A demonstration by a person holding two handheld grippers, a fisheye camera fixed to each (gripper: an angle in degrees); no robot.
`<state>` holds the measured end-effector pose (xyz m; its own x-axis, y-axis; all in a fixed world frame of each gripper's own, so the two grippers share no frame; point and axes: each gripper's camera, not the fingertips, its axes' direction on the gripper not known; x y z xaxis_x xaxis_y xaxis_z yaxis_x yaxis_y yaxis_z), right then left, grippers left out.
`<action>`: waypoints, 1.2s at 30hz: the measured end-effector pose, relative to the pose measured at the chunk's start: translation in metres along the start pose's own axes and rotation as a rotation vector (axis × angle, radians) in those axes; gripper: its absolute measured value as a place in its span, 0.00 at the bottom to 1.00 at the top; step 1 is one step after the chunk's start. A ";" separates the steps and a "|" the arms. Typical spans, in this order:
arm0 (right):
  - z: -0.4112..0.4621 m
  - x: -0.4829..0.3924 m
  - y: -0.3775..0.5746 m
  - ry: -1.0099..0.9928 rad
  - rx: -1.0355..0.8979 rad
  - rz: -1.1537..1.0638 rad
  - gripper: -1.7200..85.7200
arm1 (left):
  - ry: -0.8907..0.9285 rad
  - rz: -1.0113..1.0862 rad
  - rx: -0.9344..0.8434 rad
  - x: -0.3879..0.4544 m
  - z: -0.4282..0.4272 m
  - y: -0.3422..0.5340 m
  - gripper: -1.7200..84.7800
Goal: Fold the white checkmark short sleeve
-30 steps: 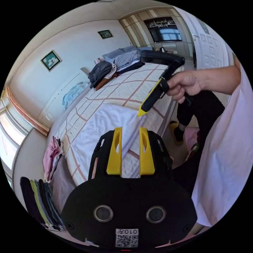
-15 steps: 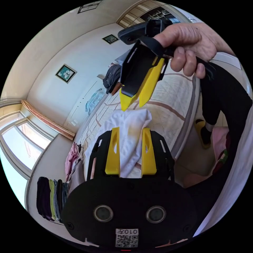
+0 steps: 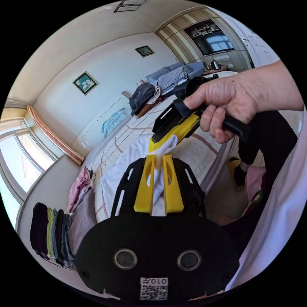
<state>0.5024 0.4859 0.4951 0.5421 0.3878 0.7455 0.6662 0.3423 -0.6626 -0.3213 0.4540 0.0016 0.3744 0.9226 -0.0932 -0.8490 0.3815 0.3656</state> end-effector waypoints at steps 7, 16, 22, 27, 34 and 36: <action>-0.005 -0.018 -0.011 -0.126 0.008 -0.046 0.08 | 0.703 -1.044 -0.005 -0.154 0.065 0.230 0.15; 0.007 -0.053 -0.027 -0.074 -0.026 -0.143 0.08 | 1.087 -1.535 0.380 -0.164 0.193 0.375 0.23; 0.006 -0.047 -0.024 -0.055 -0.024 -0.119 0.08 | 1.000 -1.628 0.379 -0.190 0.228 0.434 0.24; 0.012 -0.033 -0.014 0.141 -0.082 -0.107 0.08 | 0.879 -1.603 0.275 -0.201 0.239 0.462 0.19; 0.018 0.015 0.009 0.139 -0.078 -0.038 0.08 | 0.645 -1.465 0.158 -0.214 0.250 0.480 0.12; 0.016 0.019 0.015 0.117 -0.053 -0.036 0.08 | 0.641 -1.453 0.150 -0.215 0.257 0.486 0.12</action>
<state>0.5150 0.5120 0.4983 0.5714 0.2730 0.7740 0.7106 0.3072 -0.6330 -0.7184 0.4259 0.4375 0.5519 -0.3185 -0.7707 0.1307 0.9458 -0.2973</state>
